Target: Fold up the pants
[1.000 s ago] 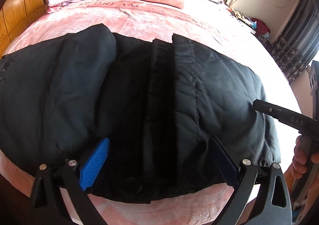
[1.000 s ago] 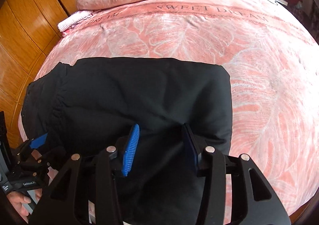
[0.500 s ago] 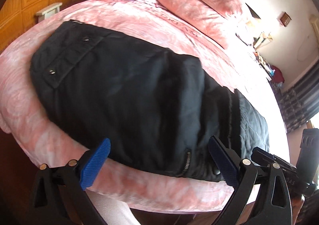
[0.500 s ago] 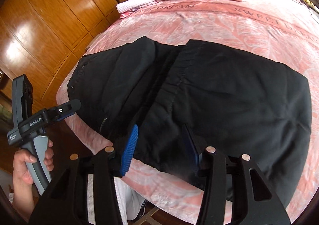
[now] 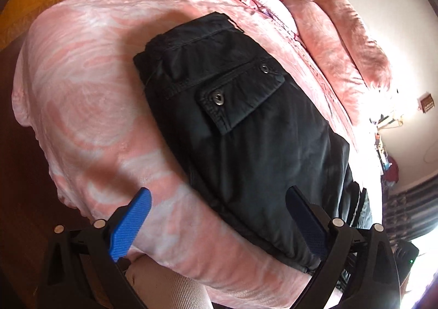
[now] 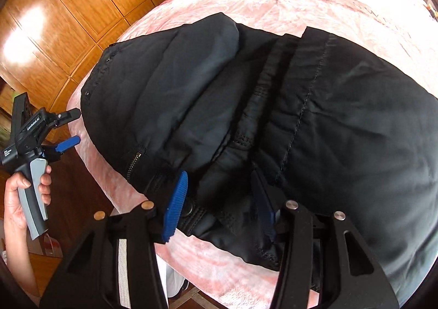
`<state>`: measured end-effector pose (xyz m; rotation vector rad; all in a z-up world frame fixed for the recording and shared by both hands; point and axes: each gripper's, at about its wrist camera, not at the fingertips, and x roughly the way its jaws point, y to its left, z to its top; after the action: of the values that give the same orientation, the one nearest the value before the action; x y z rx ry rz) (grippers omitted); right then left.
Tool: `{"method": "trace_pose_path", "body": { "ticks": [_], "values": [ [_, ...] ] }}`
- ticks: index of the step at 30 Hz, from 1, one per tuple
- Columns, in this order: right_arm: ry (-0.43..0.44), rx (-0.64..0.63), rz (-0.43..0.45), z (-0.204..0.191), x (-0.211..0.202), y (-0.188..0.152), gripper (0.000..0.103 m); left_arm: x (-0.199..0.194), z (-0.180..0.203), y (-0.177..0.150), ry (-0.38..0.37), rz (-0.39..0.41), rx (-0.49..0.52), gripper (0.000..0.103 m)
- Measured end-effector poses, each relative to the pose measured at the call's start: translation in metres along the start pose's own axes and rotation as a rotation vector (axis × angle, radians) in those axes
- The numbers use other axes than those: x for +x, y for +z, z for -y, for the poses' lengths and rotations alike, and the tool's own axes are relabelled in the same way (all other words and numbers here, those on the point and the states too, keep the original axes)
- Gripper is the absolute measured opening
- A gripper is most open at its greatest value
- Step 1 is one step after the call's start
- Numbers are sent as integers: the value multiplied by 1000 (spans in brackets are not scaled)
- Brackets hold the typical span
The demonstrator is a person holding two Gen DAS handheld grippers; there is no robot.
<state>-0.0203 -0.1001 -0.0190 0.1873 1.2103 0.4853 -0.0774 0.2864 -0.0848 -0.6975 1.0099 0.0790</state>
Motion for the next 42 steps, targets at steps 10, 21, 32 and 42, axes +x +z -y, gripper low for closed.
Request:
{"method": "trace_pose_path", "body": {
  "ticks": [10,21,32,42],
  "values": [
    [-60,-72,-6,-17,9,-2,60,10,-16,14,-176,14,-117,98],
    [-25,-35,-10,-9,6,-1,60,35,-22,38,-271,14,-205,96],
    [-17,-30,-11,-8,8,-1,63,52,-43,43,-377,14,-340,20],
    [-8,-22,-9,-11,10,0,67,41,-39,38,-509,89,-414,12]
  ]
}}
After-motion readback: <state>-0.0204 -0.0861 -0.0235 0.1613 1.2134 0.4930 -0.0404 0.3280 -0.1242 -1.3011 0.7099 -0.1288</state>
